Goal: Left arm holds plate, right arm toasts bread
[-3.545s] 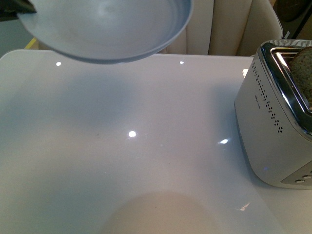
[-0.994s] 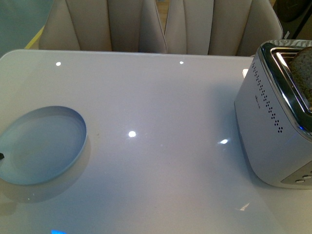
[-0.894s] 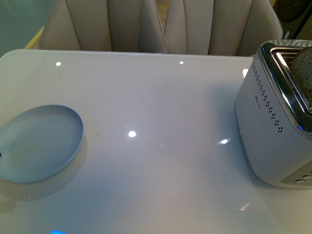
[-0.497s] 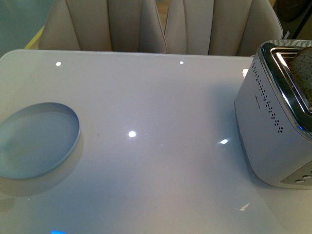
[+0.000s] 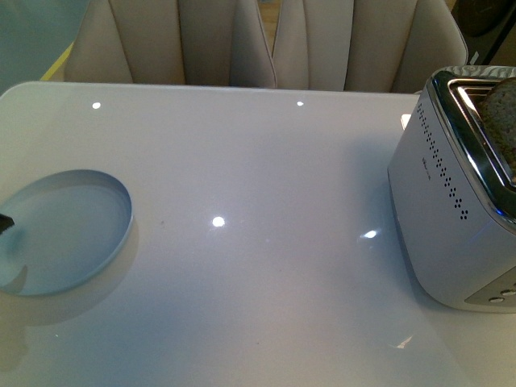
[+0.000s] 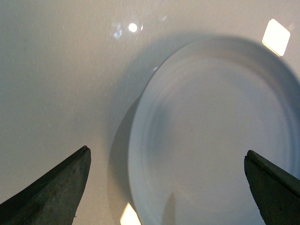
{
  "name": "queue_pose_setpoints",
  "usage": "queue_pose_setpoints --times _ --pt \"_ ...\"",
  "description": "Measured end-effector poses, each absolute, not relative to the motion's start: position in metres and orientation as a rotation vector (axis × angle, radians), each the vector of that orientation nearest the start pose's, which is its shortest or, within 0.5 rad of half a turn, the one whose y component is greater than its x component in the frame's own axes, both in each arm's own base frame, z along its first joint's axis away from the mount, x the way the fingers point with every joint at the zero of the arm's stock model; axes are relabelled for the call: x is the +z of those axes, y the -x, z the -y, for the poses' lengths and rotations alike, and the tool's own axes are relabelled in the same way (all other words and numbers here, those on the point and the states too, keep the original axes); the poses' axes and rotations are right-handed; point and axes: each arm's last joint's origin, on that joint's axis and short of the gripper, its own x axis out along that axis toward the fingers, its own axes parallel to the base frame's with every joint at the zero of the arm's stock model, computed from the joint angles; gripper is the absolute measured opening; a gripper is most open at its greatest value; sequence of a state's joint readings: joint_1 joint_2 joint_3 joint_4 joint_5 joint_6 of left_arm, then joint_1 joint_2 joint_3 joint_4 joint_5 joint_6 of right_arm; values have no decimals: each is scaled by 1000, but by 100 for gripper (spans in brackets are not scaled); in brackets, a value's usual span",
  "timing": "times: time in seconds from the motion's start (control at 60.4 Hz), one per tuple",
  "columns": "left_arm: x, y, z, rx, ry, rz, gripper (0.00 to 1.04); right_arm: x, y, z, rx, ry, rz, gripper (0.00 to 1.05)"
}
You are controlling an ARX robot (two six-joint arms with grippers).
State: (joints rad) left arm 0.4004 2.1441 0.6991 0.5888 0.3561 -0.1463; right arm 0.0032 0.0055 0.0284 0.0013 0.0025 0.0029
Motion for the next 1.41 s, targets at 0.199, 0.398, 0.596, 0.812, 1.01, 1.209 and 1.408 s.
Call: queue_pose_setpoints --times 0.199,0.398,0.596,0.812,1.01,1.209,1.408 --pt "84 -296 -99 54 396 -638 98 173 -96 0 1 -3 24 96" --pt "144 -284 -68 2 409 -504 98 173 -96 0 1 -3 24 96" --pt "179 -260 -29 -57 423 -449 98 173 -96 0 1 -3 24 96" --pt "203 -233 0 -52 398 -414 98 173 -96 0 1 -3 24 96" --pt "195 -210 0 3 105 -42 67 173 -96 0 1 -3 24 96" --pt "187 -185 0 1 27 -7 30 173 -96 0 1 -3 24 96" --pt "180 -166 0 1 16 -9 3 173 -96 0 1 -3 24 96"
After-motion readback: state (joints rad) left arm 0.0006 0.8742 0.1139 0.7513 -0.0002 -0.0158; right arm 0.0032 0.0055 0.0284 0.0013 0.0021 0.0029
